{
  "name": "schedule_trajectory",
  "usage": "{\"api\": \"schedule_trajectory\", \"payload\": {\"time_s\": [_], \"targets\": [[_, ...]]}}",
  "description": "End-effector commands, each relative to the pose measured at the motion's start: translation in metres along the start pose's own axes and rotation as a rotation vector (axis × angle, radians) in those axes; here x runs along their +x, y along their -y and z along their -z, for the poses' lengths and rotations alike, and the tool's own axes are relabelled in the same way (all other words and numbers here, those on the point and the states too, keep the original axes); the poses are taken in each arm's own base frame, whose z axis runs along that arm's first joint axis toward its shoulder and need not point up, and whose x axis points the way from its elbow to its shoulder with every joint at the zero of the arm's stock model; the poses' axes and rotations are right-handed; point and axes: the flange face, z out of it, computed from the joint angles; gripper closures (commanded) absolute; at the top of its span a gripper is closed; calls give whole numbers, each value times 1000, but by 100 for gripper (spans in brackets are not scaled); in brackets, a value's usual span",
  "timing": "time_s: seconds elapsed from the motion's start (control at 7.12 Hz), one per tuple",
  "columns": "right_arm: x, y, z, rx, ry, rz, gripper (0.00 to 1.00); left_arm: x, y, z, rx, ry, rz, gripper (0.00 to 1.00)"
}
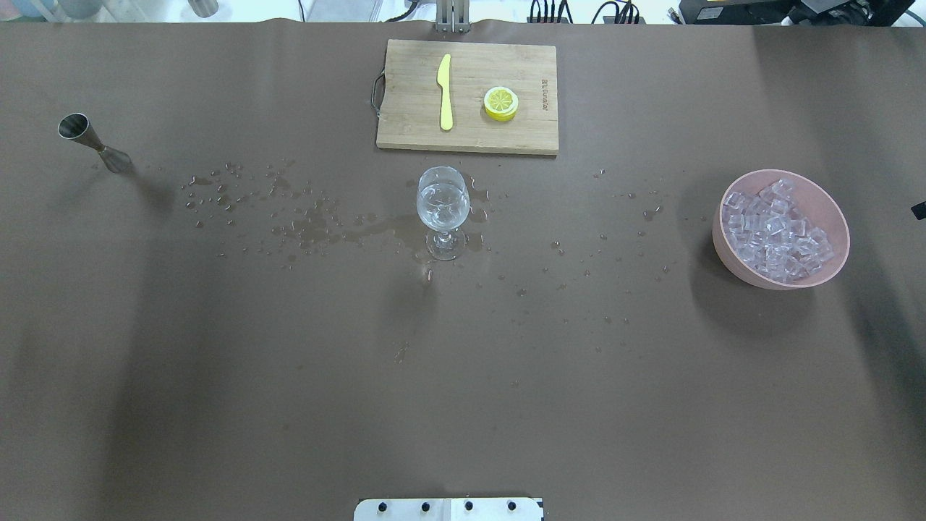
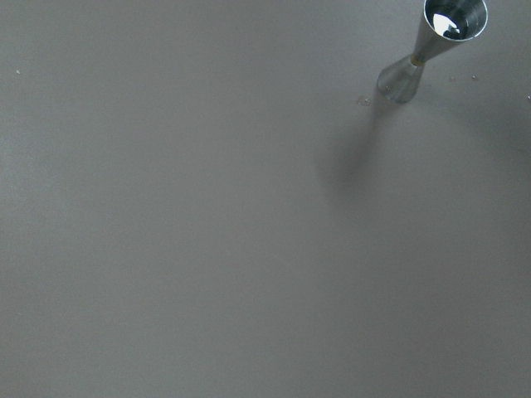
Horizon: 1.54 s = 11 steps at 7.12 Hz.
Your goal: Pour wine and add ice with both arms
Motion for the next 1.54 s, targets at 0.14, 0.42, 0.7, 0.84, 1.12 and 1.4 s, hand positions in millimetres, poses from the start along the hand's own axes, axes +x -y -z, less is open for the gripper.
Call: {"api": "schedule_trajectory", "payload": {"time_s": [0.14,0.42,0.7,0.84,1.12,1.4], "targets": [[1,-1,-1,-2,2,0,0,-5,-4,-4,-8,-5,5,2],[0,-4,2,4,1,2,0,-8,-16,-8,-23,-30,40,2],[9,-6,12,22,-10,-23,0,-3,-5,-2,52,-15,-23,2],[19,-11,35,64,-23,-37,0,-4,-17,-4,85,-21,34,2],[16,-25,55,118,-31,-28,0,-4,-20,-5,97,-39,96,2],[18,-50,49,185,-31,53,0,-5,-20,-6,97,-37,95,2]]}}
